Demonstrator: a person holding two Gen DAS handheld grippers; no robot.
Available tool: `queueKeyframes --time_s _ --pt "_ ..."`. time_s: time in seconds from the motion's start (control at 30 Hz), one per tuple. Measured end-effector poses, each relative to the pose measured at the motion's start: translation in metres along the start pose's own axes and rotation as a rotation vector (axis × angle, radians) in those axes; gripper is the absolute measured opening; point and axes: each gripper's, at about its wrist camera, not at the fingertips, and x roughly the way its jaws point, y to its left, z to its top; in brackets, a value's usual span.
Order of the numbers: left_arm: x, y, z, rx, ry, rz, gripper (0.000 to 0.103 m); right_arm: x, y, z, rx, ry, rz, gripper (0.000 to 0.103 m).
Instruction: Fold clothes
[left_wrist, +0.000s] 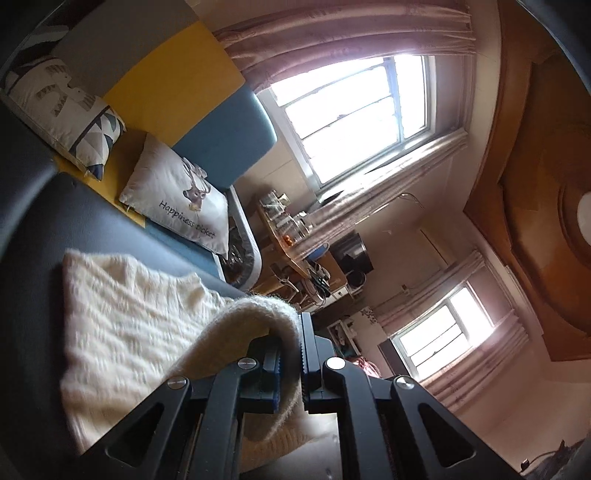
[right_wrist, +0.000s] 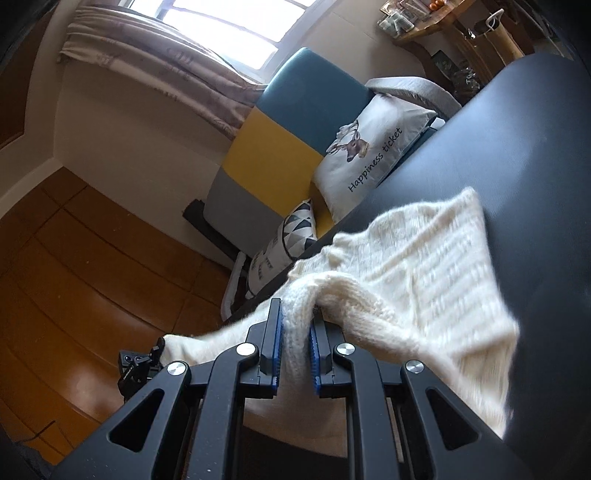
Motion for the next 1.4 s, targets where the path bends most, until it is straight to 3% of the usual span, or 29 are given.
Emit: queueKeyframes --time_s 0.17,0.3,0.4,0.47,0.6,0.67,0.83,0.97,1.1,1.17,1.4 --pt "0.030 0.027 0.015 -0.030 0.032 0.069 0.006 0.028 -0.013 0.022 0.031 0.018 -0.028 0.013" --pt "0.047 0.056 0.023 -0.079 0.057 0.169 0.006 0.049 -0.037 0.030 0.108 0.058 -0.078 0.019" --pt "0.054 0.077 0.024 -0.126 0.082 0.218 0.007 0.052 -0.048 0.032 0.138 0.074 -0.085 0.039" --pt "0.055 0.085 0.023 -0.144 0.094 0.237 0.009 0.052 -0.052 0.034 0.149 0.083 -0.081 0.057" --pt "0.048 0.093 0.020 -0.176 0.084 0.234 0.019 0.045 -0.049 0.036 0.150 0.098 -0.030 0.068" --pt "0.041 0.095 0.017 -0.199 0.067 0.226 0.020 0.038 -0.042 0.036 0.129 0.111 -0.010 0.081" --pt "0.026 0.093 0.000 -0.186 0.042 0.219 0.020 0.019 -0.006 0.017 -0.049 0.169 -0.007 0.082" --pt "0.030 0.092 -0.017 -0.140 0.115 0.287 0.020 0.038 0.019 -0.007 -0.241 0.318 -0.124 0.082" --pt "0.039 0.094 -0.033 -0.082 0.214 0.393 0.016 0.070 0.014 -0.024 -0.298 0.447 -0.295 0.082" --pt "0.037 0.097 -0.038 -0.088 0.231 0.408 0.007 0.073 0.010 -0.032 -0.298 0.458 -0.303 0.082" --pt "0.013 0.092 -0.065 -0.113 0.264 0.391 0.006 0.046 0.009 -0.056 -0.244 0.488 -0.266 0.082"
